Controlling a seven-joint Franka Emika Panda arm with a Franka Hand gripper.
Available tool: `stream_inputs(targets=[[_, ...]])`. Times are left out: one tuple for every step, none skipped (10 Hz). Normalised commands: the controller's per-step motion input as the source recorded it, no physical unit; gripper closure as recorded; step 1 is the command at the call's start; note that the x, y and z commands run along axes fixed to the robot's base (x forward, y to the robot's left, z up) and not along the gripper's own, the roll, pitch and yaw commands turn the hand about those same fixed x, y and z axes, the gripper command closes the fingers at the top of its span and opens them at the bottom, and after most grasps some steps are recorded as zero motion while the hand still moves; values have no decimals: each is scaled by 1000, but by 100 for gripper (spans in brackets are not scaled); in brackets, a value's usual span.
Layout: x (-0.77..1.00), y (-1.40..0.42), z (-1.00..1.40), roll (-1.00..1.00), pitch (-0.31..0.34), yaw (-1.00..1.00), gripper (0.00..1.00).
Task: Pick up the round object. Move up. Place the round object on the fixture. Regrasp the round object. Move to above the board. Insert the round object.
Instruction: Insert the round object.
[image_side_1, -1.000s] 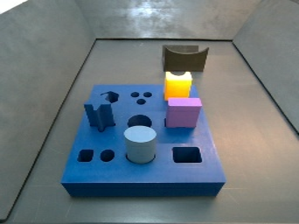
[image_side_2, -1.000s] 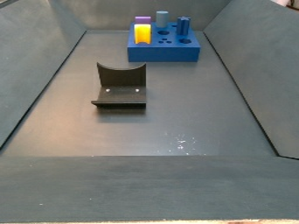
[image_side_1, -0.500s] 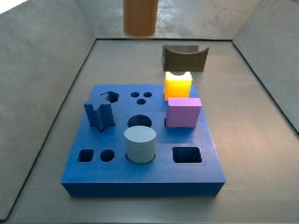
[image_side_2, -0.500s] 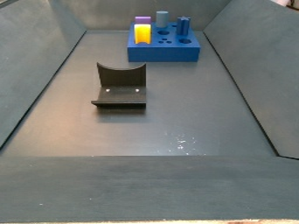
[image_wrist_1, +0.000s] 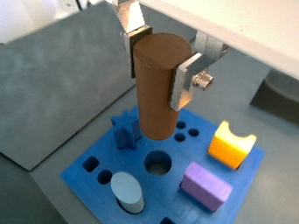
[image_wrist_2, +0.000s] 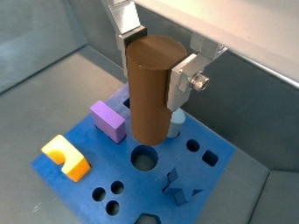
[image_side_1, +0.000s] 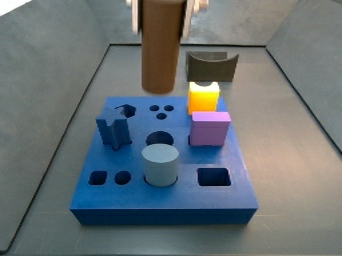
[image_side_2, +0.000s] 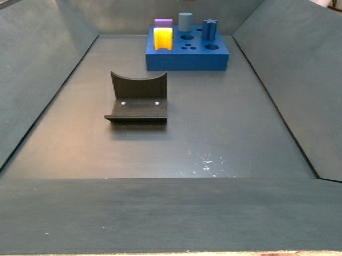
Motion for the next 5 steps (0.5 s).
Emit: stream_inputs(targets=[[97,0,-731,-371,0,-357,100],[111,0,-834,-269,0,-343,100],[106,14,-891,-214,0,-346,100],[97,0,-749,-354,0,-357,100],[80,0,-783,-317,0,-306,100]])
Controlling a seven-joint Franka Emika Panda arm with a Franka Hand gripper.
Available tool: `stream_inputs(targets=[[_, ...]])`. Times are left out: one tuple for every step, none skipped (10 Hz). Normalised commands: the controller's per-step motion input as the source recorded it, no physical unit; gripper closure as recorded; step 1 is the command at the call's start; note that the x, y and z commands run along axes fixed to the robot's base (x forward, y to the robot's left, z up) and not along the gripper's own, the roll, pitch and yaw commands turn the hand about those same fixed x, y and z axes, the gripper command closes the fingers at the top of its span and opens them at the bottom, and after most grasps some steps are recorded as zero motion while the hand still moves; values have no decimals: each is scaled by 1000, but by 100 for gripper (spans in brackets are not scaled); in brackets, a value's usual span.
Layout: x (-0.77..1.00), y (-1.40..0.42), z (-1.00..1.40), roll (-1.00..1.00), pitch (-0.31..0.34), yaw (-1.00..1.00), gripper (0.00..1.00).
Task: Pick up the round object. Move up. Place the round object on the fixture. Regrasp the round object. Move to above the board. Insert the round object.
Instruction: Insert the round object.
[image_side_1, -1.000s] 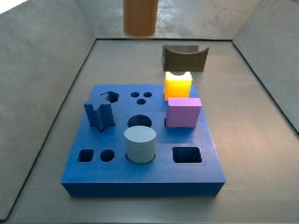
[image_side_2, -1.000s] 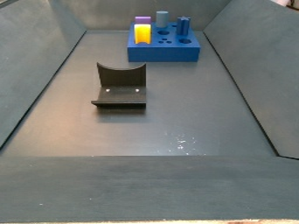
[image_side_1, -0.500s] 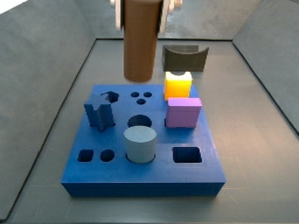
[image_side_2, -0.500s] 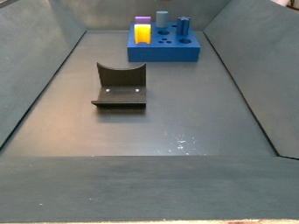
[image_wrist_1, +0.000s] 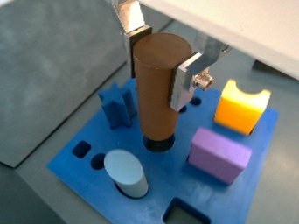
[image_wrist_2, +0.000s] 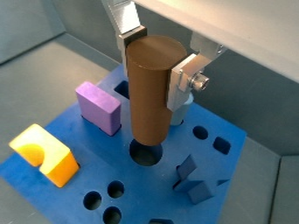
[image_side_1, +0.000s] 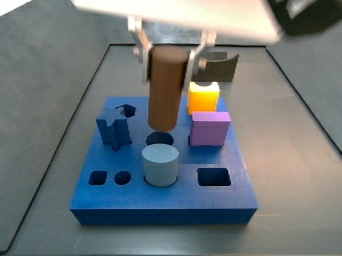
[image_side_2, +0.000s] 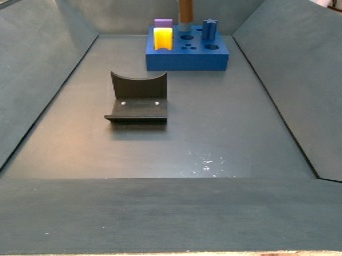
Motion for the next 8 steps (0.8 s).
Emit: stream_inputs(targets=[[0,114,-854,-274,-106,-220,100],[0,220,-749,-231,-131,-166,100],[-60,271,-497,-103,-149,-106,100],[-140,94,-251,-194,-257,-34,100],[-66,0,-197,-197,-306,0,100],[-151,0,-289,-94,-343,0,100],[-277,-74,-280,0,-389,0,100],[-391,-23,-274,0,-449,0,100]])
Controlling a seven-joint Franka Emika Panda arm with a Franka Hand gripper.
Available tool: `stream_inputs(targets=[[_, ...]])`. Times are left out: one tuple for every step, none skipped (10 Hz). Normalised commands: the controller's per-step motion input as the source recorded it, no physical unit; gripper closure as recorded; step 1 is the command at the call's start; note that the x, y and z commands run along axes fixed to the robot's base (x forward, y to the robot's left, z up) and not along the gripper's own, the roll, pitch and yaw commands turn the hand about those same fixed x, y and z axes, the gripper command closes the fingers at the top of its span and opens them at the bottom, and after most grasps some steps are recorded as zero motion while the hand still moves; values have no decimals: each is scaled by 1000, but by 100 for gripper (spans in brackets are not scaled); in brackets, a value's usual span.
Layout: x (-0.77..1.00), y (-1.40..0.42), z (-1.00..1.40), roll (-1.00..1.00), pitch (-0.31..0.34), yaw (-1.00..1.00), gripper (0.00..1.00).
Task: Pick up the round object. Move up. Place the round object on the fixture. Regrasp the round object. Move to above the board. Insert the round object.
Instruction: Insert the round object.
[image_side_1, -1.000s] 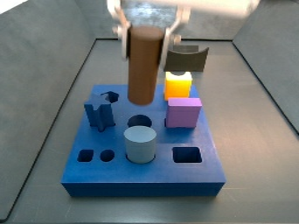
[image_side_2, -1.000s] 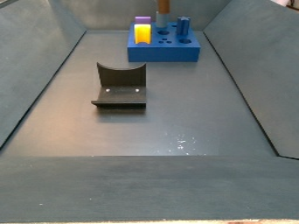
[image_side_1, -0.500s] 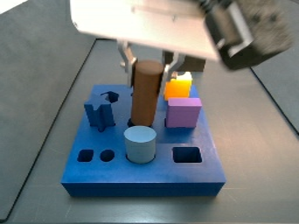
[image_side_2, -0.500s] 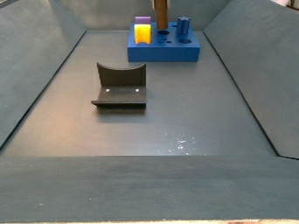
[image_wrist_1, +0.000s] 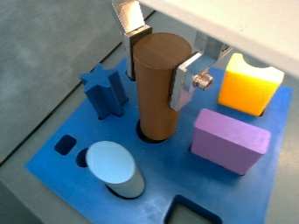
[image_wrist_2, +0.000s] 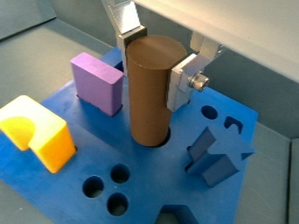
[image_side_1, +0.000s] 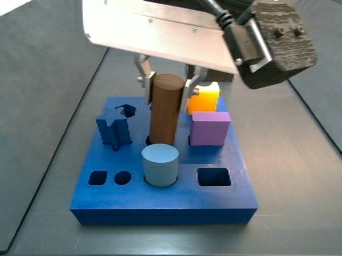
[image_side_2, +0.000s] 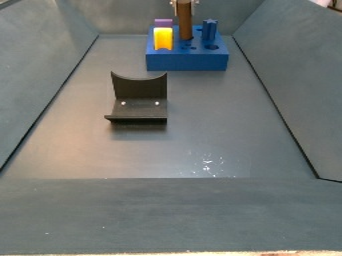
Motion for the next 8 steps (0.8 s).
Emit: stream_inputs(targets=[[-443,0,-286,60,-469,0,100],[-183,0,-420,-60,-383,0,100],[0,0,-677,-43,-283,0,100],[0,-49,-894,0,-371,3,100],[-143,-160,-789,0,-466,3,100],[-206,-214,-723,-37,-497,0,100],[-69,0,-534,-394,-400,0,100],[0,0,0,0,0,0,100]])
